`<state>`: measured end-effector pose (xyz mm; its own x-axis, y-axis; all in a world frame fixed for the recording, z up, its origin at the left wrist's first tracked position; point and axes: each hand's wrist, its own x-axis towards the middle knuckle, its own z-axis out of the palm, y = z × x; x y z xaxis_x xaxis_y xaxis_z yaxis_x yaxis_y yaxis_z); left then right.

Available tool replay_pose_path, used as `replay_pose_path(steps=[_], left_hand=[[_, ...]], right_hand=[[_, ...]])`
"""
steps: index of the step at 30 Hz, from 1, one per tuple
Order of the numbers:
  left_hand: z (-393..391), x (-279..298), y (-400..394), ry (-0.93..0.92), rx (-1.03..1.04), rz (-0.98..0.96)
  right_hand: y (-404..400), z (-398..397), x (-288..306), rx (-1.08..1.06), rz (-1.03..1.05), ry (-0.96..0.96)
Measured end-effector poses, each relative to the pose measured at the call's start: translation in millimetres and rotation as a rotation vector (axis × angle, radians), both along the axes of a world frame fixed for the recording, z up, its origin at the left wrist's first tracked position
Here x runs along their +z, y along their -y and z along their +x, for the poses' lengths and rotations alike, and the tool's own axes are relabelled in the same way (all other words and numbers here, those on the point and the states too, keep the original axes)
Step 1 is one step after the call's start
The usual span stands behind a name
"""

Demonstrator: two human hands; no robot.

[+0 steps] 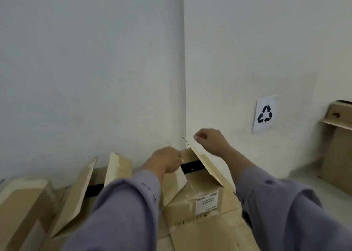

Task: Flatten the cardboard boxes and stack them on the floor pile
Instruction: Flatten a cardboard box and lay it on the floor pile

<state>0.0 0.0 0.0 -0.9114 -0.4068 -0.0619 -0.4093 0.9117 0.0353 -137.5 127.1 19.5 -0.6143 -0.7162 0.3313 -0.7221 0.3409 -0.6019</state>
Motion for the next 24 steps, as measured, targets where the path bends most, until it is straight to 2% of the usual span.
replay_pose_path(steps=[4,8,13,17,18,20,22,24], left_hand=[[-16,-60,0,0.058,0.112,0.123],[-41,-107,3,0.028,0.162,0.230],[-61,-170,-1,0.070,0.286,0.150],[-76,-195,-7,-0.071,0.403,0.033],[-78,-200,-6,-0.117,0.410,0.014],[-79,-205,-3,-0.165,0.413,0.012],[-79,-203,-3,-0.125,0.414,0.024],[-78,-199,-4,-0.095,0.417,0.032]], right_hand=[[7,-23,-57,0.009,0.178,0.070],[20,-51,-101,0.113,0.308,0.018],[30,-93,-111,0.211,0.321,0.108],[29,-147,-98,0.153,0.295,0.166],[26,-161,-98,0.126,0.345,0.134],[20,-184,-106,0.068,0.605,-0.025],[21,-197,-123,0.022,0.873,-0.152],[29,-191,-145,-0.006,1.002,-0.076]])
